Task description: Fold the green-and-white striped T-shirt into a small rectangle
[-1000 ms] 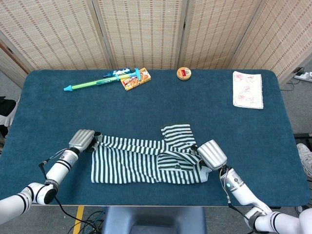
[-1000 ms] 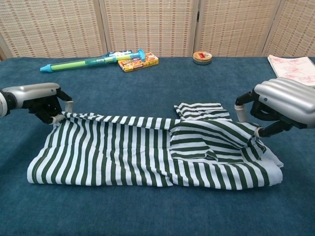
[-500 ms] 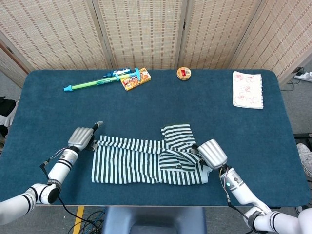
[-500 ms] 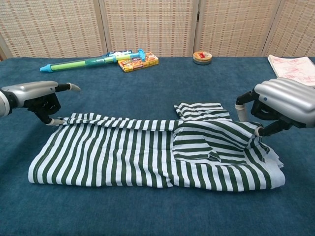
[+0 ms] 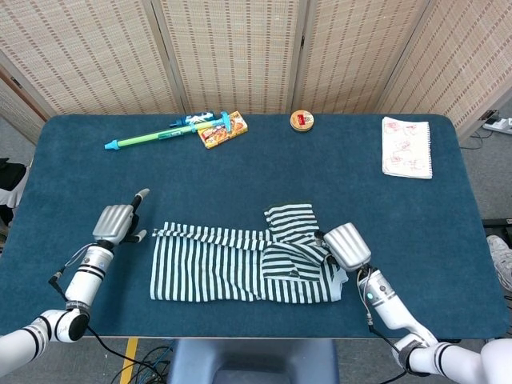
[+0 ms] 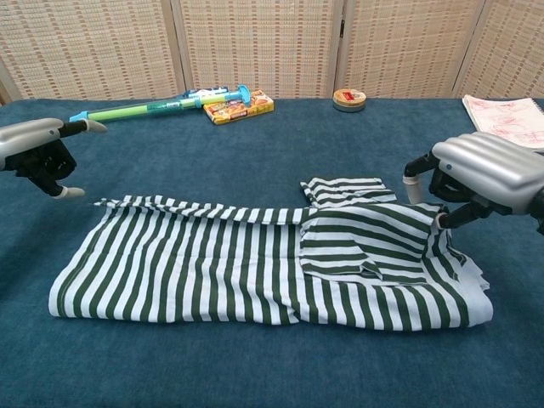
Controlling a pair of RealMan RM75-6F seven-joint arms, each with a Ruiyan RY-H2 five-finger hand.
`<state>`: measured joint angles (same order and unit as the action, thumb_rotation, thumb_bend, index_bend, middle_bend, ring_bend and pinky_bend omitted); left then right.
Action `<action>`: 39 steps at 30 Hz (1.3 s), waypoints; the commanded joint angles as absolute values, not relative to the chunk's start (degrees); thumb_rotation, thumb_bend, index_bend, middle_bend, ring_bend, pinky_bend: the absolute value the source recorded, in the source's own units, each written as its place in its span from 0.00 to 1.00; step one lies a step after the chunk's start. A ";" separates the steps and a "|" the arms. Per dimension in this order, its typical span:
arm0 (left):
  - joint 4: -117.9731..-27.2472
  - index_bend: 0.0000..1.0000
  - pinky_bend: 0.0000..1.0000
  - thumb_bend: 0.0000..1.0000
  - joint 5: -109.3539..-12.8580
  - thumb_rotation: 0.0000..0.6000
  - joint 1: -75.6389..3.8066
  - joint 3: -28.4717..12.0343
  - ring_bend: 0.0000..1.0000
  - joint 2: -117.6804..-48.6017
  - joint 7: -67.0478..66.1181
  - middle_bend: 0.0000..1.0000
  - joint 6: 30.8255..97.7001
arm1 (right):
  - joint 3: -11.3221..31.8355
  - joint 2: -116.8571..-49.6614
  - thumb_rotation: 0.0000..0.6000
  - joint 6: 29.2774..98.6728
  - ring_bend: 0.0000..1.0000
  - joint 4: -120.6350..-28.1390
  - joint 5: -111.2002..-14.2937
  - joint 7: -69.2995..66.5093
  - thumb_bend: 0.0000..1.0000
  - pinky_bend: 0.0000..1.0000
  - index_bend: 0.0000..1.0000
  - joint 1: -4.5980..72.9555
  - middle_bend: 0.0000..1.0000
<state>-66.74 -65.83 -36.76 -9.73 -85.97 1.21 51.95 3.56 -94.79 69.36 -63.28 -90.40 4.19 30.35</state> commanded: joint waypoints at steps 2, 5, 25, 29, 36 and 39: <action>-67.33 0.01 0.89 0.33 -66.27 1.00 -35.93 -9.72 0.81 -85.18 2.03 0.86 52.67 | 4.03 -95.42 1.00 68.56 1.00 -62.45 -89.69 4.25 0.63 1.00 0.84 30.82 1.00; -67.97 0.01 0.89 0.32 -66.68 1.00 -35.35 -9.63 0.81 -84.54 2.50 0.86 53.19 | 4.31 -95.93 1.00 67.80 1.00 -61.64 -89.05 4.41 0.63 1.00 0.84 31.16 1.00; -70.64 0.01 0.89 0.32 -67.16 1.00 -33.32 -9.57 0.81 -82.09 2.87 0.86 54.32 | 9.02 -98.36 1.00 60.60 1.00 -61.61 -78.01 13.71 0.24 1.00 0.26 32.38 0.98; -70.86 0.01 0.89 0.32 -67.04 1.00 -33.11 -9.70 0.81 -81.83 3.05 0.86 54.28 | 9.30 -97.14 1.00 59.64 1.00 -63.73 -76.47 14.92 0.10 1.00 0.12 32.29 0.97; -71.31 0.01 0.89 0.32 -67.08 1.00 -32.77 -10.05 0.81 -81.17 3.78 0.86 54.42 | 7.59 -91.03 1.00 58.72 0.99 -68.74 -78.17 15.29 0.08 1.00 0.02 32.28 0.95; -71.59 0.01 0.89 0.32 -67.13 1.00 -32.59 -10.25 0.81 -80.95 4.12 0.86 54.67 | 6.87 -87.82 1.00 59.72 0.99 -71.75 -79.76 14.83 0.07 1.00 0.00 31.96 0.94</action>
<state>-71.56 -67.12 -32.61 -10.22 -80.97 4.10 54.65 7.57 -89.56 59.35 -69.94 -78.62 15.04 32.13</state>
